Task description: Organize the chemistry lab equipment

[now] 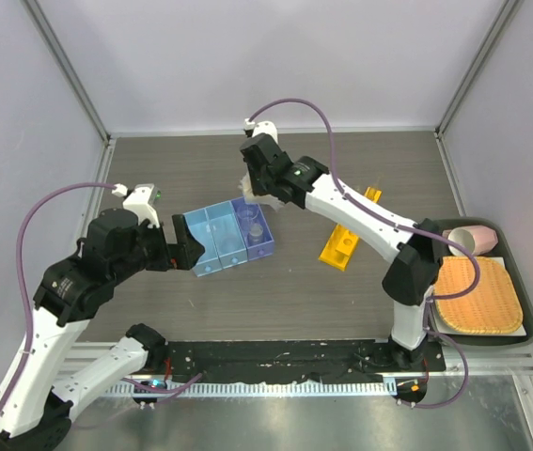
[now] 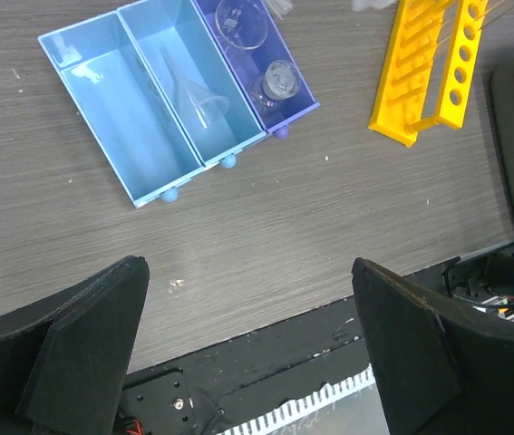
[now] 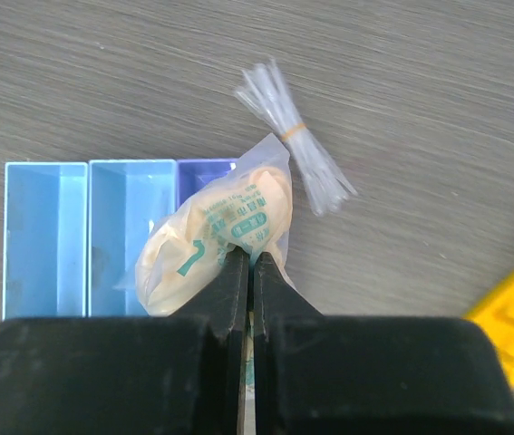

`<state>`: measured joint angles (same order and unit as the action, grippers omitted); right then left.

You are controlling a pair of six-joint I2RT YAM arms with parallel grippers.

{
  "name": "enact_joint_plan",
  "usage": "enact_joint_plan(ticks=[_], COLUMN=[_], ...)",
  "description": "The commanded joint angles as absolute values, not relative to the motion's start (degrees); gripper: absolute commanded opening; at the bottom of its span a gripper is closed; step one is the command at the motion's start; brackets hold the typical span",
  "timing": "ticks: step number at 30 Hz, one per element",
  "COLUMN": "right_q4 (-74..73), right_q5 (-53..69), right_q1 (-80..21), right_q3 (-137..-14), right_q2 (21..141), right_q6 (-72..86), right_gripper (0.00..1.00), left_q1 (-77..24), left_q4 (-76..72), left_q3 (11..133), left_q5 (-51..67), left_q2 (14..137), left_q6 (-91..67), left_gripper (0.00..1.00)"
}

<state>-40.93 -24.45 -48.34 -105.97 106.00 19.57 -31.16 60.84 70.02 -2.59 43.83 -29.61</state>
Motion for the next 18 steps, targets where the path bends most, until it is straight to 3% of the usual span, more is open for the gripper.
enact_joint_plan(ticks=[1,18], right_q4=[-31.3,-23.2], right_q5=[-19.1,-10.5], right_q1=[-49.0,-51.1], right_q3=[-108.3,-111.5], right_q2=[110.3,121.2], right_q6=[16.9,17.0], right_gripper=[0.01,0.01], left_q1=[-31.1,-31.1], left_q4=[58.1,56.3], left_q3=[70.0,68.3], left_q5=[-1.1,1.5], left_q2=[43.2,42.7], left_q6=[-29.8,-29.6], left_gripper=[1.00,1.00])
